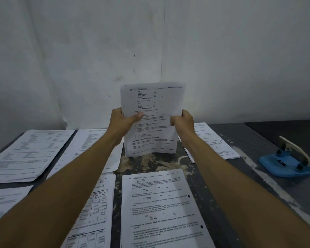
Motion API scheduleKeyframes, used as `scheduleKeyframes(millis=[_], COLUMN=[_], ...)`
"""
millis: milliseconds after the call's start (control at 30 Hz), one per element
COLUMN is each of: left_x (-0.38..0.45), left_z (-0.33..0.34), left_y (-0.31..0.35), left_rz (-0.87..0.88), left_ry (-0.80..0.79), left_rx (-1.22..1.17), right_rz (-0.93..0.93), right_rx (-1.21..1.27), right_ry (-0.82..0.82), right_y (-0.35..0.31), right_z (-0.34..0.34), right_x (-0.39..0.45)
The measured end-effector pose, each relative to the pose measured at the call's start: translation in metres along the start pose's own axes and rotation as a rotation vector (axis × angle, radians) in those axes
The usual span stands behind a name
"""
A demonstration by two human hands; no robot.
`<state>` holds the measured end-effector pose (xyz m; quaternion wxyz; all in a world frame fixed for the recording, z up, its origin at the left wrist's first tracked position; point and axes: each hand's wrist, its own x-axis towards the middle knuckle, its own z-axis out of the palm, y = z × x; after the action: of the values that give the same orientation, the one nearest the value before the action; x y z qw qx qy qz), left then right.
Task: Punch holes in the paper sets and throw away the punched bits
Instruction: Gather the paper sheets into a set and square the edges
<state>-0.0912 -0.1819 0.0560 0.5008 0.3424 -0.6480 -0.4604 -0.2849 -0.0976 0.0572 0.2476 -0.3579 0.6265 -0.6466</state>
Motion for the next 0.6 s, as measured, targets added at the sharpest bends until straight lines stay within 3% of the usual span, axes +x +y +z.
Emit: scheduleKeyframes(millis=[267,367,467,600], left_x=[-0.0011,-0.0004,-0.0008,-0.0026], left_z=[-0.0033,-0.0037,-0.0027,-0.0039], left_y=[0.0047,0.0042,0.0046,0.0037], left_rz=[-0.01,-0.015,-0.017,-0.019], left_ry=[-0.023,-0.017,-0.012,-0.008], left_rx=[0.023,0.029,0.037,0.04], right_rz=[0.008,0.022,-0.005,0.044], right_rx=[0.022,0.001,0.038,-0.007], right_ry=[0.035,-0.037,0.049,-0.098], right_y=[-0.0032,-0.0047,-0.0049,-0.0052], right_z=[0.0012,0.0021,0.0004,-0.0002], right_x=[-0.0006,0.0,0.0008,-0.0008])
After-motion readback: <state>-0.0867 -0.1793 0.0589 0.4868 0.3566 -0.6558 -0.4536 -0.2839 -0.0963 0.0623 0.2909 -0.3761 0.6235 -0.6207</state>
